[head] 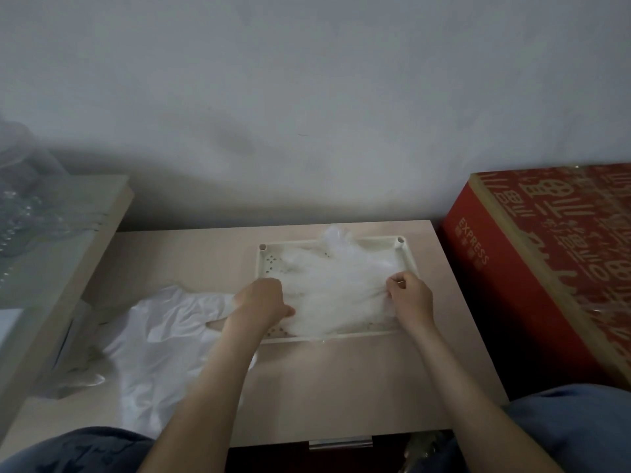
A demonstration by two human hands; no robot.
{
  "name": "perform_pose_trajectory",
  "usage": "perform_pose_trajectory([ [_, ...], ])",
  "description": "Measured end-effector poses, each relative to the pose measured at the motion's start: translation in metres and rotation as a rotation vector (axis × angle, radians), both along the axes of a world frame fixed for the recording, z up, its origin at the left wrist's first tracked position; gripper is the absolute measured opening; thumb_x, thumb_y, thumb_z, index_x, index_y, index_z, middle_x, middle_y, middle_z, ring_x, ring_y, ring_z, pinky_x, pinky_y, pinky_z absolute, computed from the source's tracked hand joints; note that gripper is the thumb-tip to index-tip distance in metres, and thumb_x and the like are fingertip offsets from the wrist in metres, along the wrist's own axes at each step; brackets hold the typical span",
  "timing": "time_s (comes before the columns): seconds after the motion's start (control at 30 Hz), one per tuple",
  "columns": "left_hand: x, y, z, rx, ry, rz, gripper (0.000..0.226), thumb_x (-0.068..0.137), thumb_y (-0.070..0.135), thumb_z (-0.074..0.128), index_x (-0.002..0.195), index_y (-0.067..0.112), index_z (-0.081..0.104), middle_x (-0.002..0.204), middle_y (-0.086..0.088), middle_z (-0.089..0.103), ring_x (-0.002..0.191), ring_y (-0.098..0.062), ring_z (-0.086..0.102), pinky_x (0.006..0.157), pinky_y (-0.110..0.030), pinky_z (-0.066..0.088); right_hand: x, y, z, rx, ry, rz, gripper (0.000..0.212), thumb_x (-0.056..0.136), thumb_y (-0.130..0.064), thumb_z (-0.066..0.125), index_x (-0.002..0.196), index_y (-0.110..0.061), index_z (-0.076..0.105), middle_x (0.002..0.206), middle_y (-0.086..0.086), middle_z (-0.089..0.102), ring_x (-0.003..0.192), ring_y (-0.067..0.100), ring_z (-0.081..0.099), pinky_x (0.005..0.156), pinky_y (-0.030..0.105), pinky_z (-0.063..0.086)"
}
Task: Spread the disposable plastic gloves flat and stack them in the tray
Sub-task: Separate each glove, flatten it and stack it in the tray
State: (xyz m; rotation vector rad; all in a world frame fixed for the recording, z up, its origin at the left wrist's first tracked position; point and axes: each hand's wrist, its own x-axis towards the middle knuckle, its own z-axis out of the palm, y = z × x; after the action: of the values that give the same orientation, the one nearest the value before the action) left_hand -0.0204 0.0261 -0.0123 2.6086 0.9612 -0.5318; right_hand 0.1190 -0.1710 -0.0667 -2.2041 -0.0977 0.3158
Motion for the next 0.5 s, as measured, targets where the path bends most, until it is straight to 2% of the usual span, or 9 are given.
perform_pose_trajectory([
  [0.07,0.007,-0.009,0.008,0.125,-0.068,0.029,0.050,0.090,0.048,0.055,0.125,0.012,0.049,0.122,-0.007,0.056,0.111,-0.024,0.055,0.081,-0.031,0.042,0.002,0.001,0.000,-0.015,-0.004,-0.009,0.014,0.089,-0.015,0.052,0.077,-0.018,0.059,0.077,-0.002,0.062,0.079,0.021,0.058,0.070,0.033,0.043],
  [0.13,0.012,-0.017,0.011,0.278,-0.175,0.016,0.057,0.093,0.049,0.047,0.135,0.011,0.039,0.136,-0.011,0.045,0.122,-0.029,0.046,0.093,-0.036,0.039,0.002,0.003,-0.001,-0.032,-0.021,-0.004,0.013,0.089,-0.014,0.051,0.079,-0.016,0.059,0.077,0.000,0.062,0.080,0.023,0.058,0.070,0.034,0.042],
  [0.2,0.018,-0.024,0.006,0.371,-0.352,-0.066,0.050,0.096,0.044,0.042,0.135,0.014,0.040,0.141,-0.010,0.040,0.128,-0.029,0.039,0.103,-0.039,0.032,0.001,0.003,-0.003,-0.037,-0.066,-0.006,0.013,0.090,-0.012,0.048,0.083,-0.012,0.059,0.079,0.004,0.062,0.081,0.026,0.058,0.069,0.034,0.042],
  [0.27,0.022,-0.028,-0.006,0.305,-0.442,-0.219,0.045,0.098,0.039,0.040,0.138,0.019,0.039,0.148,-0.007,0.033,0.136,-0.026,0.031,0.112,-0.040,0.019,-0.001,0.001,-0.003,-0.067,-0.122,-0.014,0.014,0.094,-0.013,0.045,0.090,-0.010,0.058,0.082,0.005,0.061,0.083,0.029,0.058,0.067,0.034,0.042],
  [0.37,0.020,-0.031,-0.032,0.161,-0.223,-0.394,0.054,0.100,0.043,0.033,0.150,0.025,0.020,0.160,-0.005,0.005,0.147,-0.021,0.003,0.118,-0.043,0.000,-0.001,0.000,-0.004,-0.170,-0.213,0.016,0.019,0.096,-0.012,0.045,0.111,-0.006,0.055,0.098,0.012,0.063,0.092,0.033,0.058,0.068,0.032,0.039],
  [0.43,0.015,-0.029,-0.048,0.071,-0.094,-0.390,0.062,0.098,0.048,0.032,0.152,0.027,0.008,0.161,-0.005,-0.005,0.147,-0.021,-0.007,0.118,-0.046,-0.004,-0.001,0.002,-0.003,-0.250,-0.381,0.068,0.035,0.091,-0.011,0.049,0.125,-0.002,0.050,0.115,0.018,0.060,0.104,0.036,0.055,0.082,0.037,0.042],
  [0.5,0.013,-0.028,-0.058,0.026,-0.077,-0.367,0.067,0.097,0.052,0.030,0.152,0.029,0.000,0.160,-0.005,-0.010,0.147,-0.020,-0.010,0.118,-0.046,-0.005,-0.004,0.007,-0.002,-0.292,-0.628,0.197,0.051,0.084,-0.019,0.046,0.131,0.000,0.048,0.128,0.018,0.056,0.117,0.036,0.051,0.096,0.042,0.040],
])
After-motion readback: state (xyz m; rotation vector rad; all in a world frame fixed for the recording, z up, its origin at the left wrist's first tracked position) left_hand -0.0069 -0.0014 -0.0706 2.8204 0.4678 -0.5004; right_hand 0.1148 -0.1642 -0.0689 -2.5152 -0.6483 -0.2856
